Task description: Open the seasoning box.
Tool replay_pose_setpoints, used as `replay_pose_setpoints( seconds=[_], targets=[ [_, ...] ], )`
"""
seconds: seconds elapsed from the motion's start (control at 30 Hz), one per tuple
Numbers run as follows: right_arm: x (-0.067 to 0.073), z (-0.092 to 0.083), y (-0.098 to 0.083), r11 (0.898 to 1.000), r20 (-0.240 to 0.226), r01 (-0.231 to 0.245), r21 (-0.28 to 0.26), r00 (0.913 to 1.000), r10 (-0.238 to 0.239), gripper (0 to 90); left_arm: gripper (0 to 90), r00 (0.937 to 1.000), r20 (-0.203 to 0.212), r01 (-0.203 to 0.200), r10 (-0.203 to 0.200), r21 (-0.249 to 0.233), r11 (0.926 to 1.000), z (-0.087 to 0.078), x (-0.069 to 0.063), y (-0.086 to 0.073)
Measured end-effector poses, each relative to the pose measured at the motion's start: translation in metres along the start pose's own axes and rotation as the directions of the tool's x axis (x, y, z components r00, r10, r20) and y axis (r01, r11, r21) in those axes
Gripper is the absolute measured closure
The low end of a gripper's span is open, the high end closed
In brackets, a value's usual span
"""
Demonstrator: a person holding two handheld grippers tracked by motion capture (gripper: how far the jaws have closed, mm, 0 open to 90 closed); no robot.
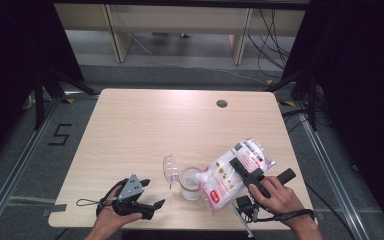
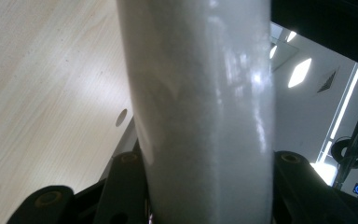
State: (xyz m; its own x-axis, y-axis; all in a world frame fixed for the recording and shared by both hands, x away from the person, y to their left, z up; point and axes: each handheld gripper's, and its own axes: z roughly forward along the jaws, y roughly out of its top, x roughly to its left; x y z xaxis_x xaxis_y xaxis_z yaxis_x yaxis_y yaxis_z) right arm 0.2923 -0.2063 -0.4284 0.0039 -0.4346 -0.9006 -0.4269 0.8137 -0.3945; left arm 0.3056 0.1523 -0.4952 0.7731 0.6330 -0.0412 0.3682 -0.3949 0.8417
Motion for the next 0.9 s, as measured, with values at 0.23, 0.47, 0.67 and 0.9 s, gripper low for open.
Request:
replay_pose_setpoints(
  seconds=[0.23, 0.47, 0.67, 0.9],
  targets=[
    [-0.0018, 0.0004, -0.0011, 1.000, 0.005, 0.021, -0.009, 0.9998, -0.021, 63.2, 16.2, 0.9996, 0.002, 0.029, -0.029, -0.003, 0.9996, 0.0003, -0.0014, -0.0005],
    [-0.0023, 0.0004, -0.0010, 1.000, 0.005, 0.022, -0.012, 0.9997, -0.022, 63.3, 16.2, 0.9996, 0.002, 0.027, -0.027, -0.002, 0.9996, 0.0002, -0.0014, -0.0005],
    [-0.0010, -0.0007, -0.0010, 1.000, 0.003, -0.004, -0.003, 1.0000, 0.004, 63.5, 16.2, 0.9996, -0.001, 0.027, -0.027, -0.002, 0.9996, 0.0003, -0.0017, -0.0005],
    [-0.0011, -0.0006, -0.0014, 1.000, 0.003, -0.009, -0.005, 1.0000, 0.009, 63.6, 16.2, 0.9996, -0.001, 0.027, -0.027, -0.002, 0.9996, 0.0002, -0.0017, -0.0005]
  ],
)
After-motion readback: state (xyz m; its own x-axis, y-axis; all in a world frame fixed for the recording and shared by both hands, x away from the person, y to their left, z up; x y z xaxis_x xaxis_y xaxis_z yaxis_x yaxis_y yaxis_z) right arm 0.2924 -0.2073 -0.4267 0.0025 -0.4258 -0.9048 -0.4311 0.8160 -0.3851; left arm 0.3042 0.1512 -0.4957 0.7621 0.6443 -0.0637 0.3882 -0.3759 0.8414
